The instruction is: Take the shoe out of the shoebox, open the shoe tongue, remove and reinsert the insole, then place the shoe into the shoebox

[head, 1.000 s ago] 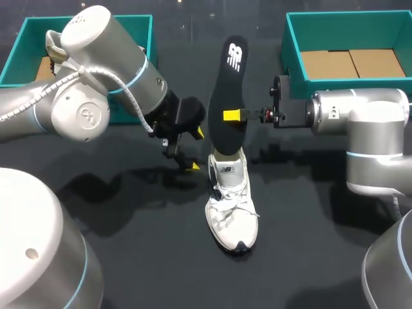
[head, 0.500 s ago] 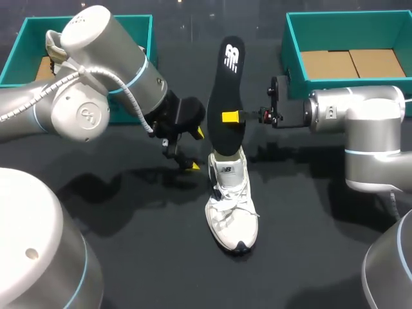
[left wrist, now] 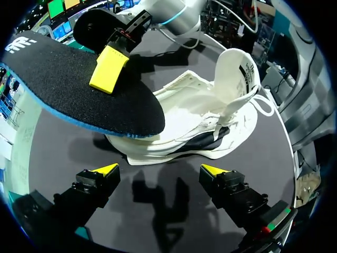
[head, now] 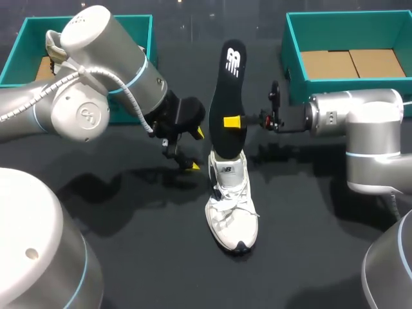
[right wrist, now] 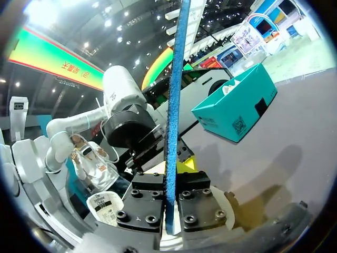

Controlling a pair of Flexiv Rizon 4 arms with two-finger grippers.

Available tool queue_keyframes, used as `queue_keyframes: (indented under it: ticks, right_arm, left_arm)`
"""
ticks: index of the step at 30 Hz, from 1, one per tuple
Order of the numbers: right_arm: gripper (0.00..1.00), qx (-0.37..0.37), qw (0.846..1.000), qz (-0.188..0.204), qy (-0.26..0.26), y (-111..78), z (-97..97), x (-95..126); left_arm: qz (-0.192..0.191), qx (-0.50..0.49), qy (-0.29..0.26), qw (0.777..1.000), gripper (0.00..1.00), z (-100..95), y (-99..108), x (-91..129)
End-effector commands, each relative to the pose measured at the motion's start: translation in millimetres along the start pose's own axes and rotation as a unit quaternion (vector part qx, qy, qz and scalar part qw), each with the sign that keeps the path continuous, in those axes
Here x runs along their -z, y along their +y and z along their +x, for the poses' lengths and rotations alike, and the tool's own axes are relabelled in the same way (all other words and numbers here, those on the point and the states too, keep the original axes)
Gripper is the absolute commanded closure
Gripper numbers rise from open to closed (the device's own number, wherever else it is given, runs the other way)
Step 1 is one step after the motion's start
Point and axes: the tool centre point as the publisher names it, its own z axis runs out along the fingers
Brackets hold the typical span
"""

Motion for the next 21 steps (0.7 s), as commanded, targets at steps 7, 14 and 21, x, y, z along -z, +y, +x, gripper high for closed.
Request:
queue_keyframes:
  ticks: [7,14,21]
  right_arm:
    - [1.0,0.012,1.0,-0.003,0.003,-22.7,-3.9,-0.8]
    - [1.0,0.019,1.0,-0.006,0.012,-34.4,-0.3,2.6]
    - [1.0,0.019,1.0,-0.001,0.02,-32.5,3.3,3.5]
  left_arm:
    - [0.0,-0.001,0.0,1.0,0.0,0.5,0.5,-0.2]
    - [0.0,-0.001,0.0,1.0,0.0,0.5,0.5,-0.2]
    - [0.0,-0.001,0.0,1.0,0.0,0.5,0.5,-0.2]
